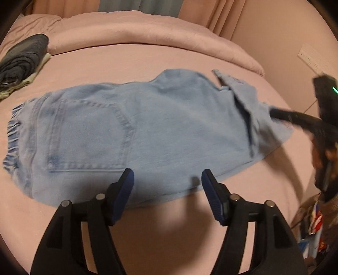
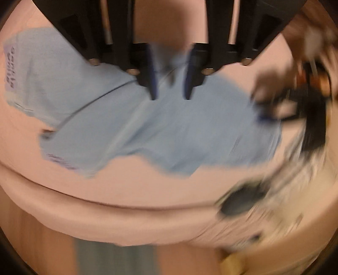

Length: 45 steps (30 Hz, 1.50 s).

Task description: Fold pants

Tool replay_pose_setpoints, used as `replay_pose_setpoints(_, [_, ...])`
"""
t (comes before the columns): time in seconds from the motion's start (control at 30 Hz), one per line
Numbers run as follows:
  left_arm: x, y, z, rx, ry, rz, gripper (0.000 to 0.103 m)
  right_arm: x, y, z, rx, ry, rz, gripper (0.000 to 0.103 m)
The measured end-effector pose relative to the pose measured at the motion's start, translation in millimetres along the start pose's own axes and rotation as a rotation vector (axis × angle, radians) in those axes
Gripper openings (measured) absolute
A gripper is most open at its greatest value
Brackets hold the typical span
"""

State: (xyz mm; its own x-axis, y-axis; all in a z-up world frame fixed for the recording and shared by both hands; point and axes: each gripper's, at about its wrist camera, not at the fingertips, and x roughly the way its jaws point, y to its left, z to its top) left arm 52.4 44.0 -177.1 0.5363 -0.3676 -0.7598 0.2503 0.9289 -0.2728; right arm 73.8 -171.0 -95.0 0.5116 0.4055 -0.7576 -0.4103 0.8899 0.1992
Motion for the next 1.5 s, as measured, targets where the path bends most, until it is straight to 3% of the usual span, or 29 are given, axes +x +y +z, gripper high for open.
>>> replay_pose_setpoints(0.03, [4,-10,4,0.004,-0.002,-0.022,0.066,-2,-14,11,0.056,-0.018,-0.032,0.046])
replay_pose_setpoints(0.2, [28,-64,17,0.094,0.016,-0.12,0.066,25,-71,66,0.248,0.038,-0.108,0.046])
replay_pose_setpoints(0.47, [81,-136,39,0.236,0.069,-0.212,0.064,97,-112,133,0.346,0.208,-0.19,0.046])
replay_pose_setpoints(0.67, [100,-154,36,0.295,0.098,-0.179,0.038,152,-112,139,0.303,0.36,-0.316,0.046])
replay_pose_setpoints(0.7, [101,-155,34,0.303,0.095,-0.171,0.033,157,-108,136,0.266,0.366,-0.345,0.043])
replay_pose_setpoints(0.73, [101,-155,33,0.306,0.092,-0.165,0.028,155,-104,134,0.236,0.349,-0.365,0.03])
replay_pose_setpoints(0.77, [101,-153,33,0.307,0.09,-0.159,0.026,150,-102,133,0.227,0.319,-0.356,0.011])
replay_pose_setpoints(0.87, [97,-145,34,0.27,0.087,-0.174,0.015,116,-109,126,0.294,0.208,-0.313,0.009])
replay_pose_setpoints(1.07, [86,-151,24,0.308,0.074,-0.164,0.011,-23,-134,74,0.476,-0.133,-0.181,0.009])
replay_pose_setpoints(1.2, [89,-165,22,0.409,0.05,-0.112,0.01,-106,-149,1,0.598,-0.299,-0.16,0.009])
replay_pose_setpoints(1.3, [87,-164,24,0.444,0.056,-0.089,0.01,-120,-160,-50,0.679,-0.3,-0.204,0.009])
replay_pose_setpoints(1.5, [90,-162,26,0.526,0.086,-0.024,0.011,-96,-197,-153,0.934,-0.269,-0.116,0.01])
